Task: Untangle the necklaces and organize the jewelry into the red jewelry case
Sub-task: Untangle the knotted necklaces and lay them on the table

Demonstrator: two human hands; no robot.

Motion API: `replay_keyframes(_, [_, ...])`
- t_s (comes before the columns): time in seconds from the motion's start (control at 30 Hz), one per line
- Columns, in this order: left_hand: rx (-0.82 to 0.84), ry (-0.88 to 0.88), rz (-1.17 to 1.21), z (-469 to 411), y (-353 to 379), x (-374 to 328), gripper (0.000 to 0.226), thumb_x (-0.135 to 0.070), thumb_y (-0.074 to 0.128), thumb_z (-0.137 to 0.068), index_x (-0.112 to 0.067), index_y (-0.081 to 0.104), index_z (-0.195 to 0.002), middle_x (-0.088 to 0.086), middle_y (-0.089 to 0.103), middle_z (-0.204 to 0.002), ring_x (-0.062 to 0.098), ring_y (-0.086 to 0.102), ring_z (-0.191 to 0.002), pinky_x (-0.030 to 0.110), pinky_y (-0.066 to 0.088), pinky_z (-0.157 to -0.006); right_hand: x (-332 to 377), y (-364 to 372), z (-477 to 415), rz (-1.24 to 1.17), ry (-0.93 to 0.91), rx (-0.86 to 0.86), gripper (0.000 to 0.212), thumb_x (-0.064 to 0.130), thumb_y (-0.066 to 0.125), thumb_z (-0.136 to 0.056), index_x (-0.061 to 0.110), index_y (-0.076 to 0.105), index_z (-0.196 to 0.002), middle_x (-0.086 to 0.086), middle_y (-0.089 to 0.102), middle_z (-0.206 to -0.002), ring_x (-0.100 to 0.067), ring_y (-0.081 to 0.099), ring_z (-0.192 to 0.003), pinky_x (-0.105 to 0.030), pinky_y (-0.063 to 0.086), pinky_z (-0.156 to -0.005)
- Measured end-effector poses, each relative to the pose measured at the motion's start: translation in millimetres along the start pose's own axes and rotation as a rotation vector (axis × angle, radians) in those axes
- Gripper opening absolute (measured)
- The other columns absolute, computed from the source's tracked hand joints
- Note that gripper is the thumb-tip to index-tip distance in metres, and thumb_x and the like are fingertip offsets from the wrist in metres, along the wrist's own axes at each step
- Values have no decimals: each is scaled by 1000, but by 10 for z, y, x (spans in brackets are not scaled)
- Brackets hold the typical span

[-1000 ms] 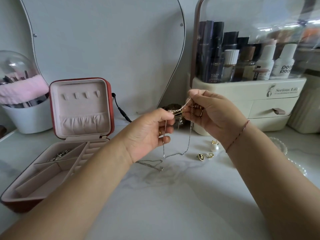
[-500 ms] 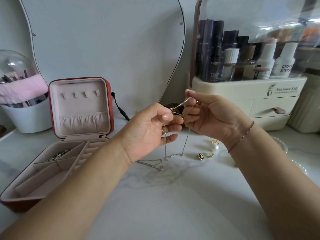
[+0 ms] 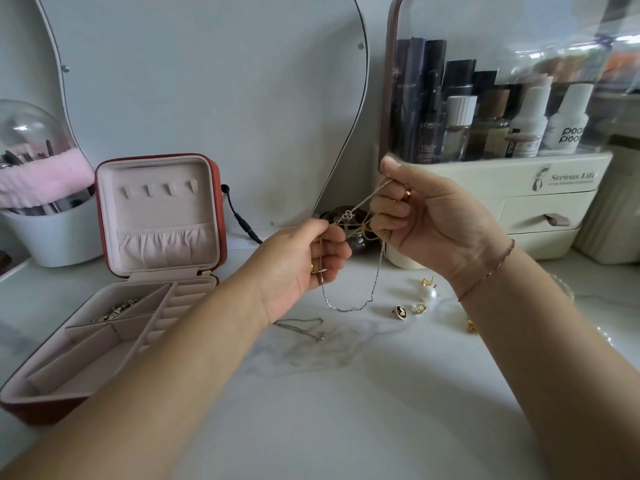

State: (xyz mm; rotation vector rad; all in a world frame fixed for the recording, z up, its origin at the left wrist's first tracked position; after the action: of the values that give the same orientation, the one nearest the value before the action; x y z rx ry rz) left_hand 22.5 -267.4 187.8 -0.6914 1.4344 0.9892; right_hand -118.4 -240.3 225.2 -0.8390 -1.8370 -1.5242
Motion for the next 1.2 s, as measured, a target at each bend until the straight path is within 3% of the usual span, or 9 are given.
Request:
replay_keyframes(0.23, [-45, -51, -118, 21, -25, 38, 25, -21, 47, -100, -12, 65, -86, 2, 71, -65, 8, 62, -52, 17, 48, -52, 45, 37, 17, -3, -77, 64, 17, 18, 52, -90, 19, 42, -76, 6, 41, -55, -4, 32, -47, -17, 22, -50])
replay_keyframes(0.43, [-7, -112, -434, 82, -20, 90, 15, -15, 57, -91, -13, 65, -79, 6, 75, -78, 11, 65, -66, 21, 48, -66, 87, 87, 39, 40, -158, 92, 17, 20, 52, -92, 21, 50, -76, 8, 52, -58, -5, 45, -56, -20, 37, -63])
replay_keyframes(0.57, [32, -166, -591, 89, 3, 129, 15, -15, 59, -86, -13, 67, -73, 1, 74, -75, 9, 60, -65, 21, 44, -64, 107, 101, 56, -29, -169, 136, 10, 20, 53, -90, 21, 52, -79, 7, 56, -62, -6, 51, -62, -21, 44, -69])
replay_keyframes(0.77, [-15, -114, -774, 72, -44, 143, 4, -13, 68, -78, -16, 69, -76, -6, 65, -70, 7, 52, -63, 20, 39, -57, 103, 130, 88, 43, -166, 146, 11, 20, 53, -88, 21, 54, -77, 8, 60, -69, -4, 49, -62, -15, 35, -59])
replay_keyframes(0.9, [36, -96, -771, 70, -37, 140, 13, -8, 71, -78, -19, 67, -76, -6, 63, -73, 6, 50, -63, 12, 36, -49, 96, 161, 91, 84, -190, 179, 9, 17, 51, -88, 20, 53, -80, 6, 59, -72, -5, 41, -61, -18, 23, -61])
replay_keyframes(1.07, [82, -13, -688, 90, -30, 82, 24, 3, 75, -75, -16, 64, -84, -4, 59, -75, -7, 50, -51, 4, 34, -48, 62, 202, 93, 155, -195, 220, 11, 7, 50, -85, 15, 55, -92, 0, 62, -75, -4, 36, -55, -13, 27, -51])
replay_keyframes(1.2, [70, 51, -615, 77, -16, 40, 21, 0, 70, -81, -20, 65, -85, -5, 62, -77, -4, 53, -61, 7, 39, -55, 50, 234, 98, 137, -186, 260, 15, 3, 48, -84, 11, 54, -95, -3, 63, -76, -5, 34, -53, -12, 30, -50])
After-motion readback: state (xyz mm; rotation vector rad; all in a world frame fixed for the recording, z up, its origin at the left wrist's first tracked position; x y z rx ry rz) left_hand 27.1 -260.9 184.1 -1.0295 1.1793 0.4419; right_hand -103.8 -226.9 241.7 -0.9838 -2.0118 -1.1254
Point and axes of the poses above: each hand's wrist, its own z-axis away from the middle knuckle, its own y-axis out of the palm, x = y × z, the point moved 4 cm from there along -z, towards the middle knuckle
